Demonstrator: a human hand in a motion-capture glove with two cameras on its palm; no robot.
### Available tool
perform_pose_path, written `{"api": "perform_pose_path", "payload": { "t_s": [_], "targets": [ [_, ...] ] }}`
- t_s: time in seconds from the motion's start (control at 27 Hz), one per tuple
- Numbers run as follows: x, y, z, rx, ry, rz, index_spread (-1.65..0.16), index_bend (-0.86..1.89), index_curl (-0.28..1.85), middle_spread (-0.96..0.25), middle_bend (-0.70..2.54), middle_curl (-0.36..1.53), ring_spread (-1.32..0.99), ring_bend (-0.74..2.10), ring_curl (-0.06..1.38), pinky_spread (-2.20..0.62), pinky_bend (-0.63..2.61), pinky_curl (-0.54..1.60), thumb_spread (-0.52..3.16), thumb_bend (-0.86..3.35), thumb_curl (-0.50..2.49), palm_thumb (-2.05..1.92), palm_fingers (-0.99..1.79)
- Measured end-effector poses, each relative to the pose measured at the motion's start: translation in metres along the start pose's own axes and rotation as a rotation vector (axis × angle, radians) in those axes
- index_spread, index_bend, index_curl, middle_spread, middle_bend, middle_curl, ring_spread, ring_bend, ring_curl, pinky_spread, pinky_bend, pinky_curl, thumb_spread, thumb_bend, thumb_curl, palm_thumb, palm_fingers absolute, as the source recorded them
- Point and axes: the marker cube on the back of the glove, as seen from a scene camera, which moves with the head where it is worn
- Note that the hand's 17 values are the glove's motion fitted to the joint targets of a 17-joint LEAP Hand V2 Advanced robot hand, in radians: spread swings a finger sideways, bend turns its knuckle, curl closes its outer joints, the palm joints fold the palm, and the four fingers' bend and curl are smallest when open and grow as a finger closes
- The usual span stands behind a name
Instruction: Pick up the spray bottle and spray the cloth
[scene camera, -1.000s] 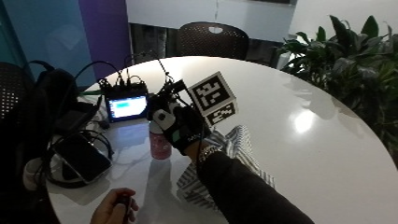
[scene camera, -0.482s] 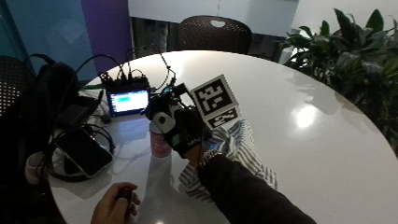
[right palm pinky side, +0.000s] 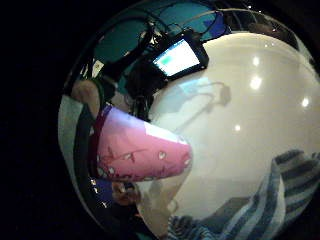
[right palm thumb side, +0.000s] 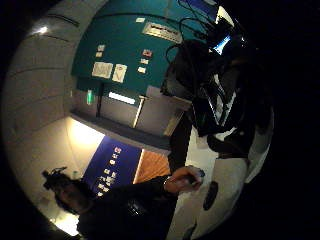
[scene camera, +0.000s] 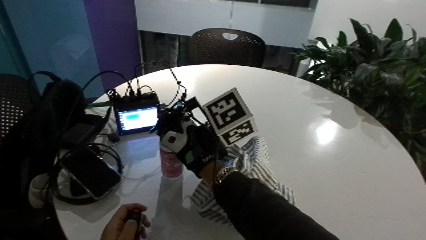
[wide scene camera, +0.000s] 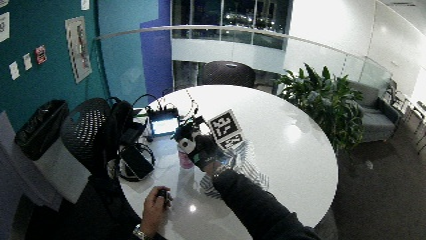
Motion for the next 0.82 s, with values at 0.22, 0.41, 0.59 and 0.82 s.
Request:
{"api": "perform_pose_path", "payload": {
  "t_s": [0.22,0.41,0.59,0.82],
  "targets": [
    [-0.020,0.008,-0.027,-0.026,0.286,-0.097,-0.31,0.04,0.24,-0.21,0.36,0.53,-0.20,0.48,0.45,0.06,0.38,0.41,1.16,-0.03,0.88,1.06,0.44],
    [-0.065,0.030,-0.059,-0.222,0.548,-0.268,-0.37,0.16,0.24,-0.15,0.26,0.47,-0.18,0.37,0.37,0.13,0.33,0.37,1.14,-0.12,0.73,0.77,0.35],
    [-0.088,0.069,-0.072,-0.387,0.665,-0.382,-0.39,0.19,0.25,-0.14,0.20,0.43,-0.19,0.30,0.33,0.16,0.29,0.35,1.13,-0.11,0.61,0.55,0.27],
    [-0.090,0.127,-0.080,-0.502,0.734,-0.440,-0.39,0.18,0.27,-0.16,0.18,0.40,-0.22,0.24,0.30,0.17,0.27,0.34,1.12,-0.07,0.52,0.43,0.26]
  ]
}}
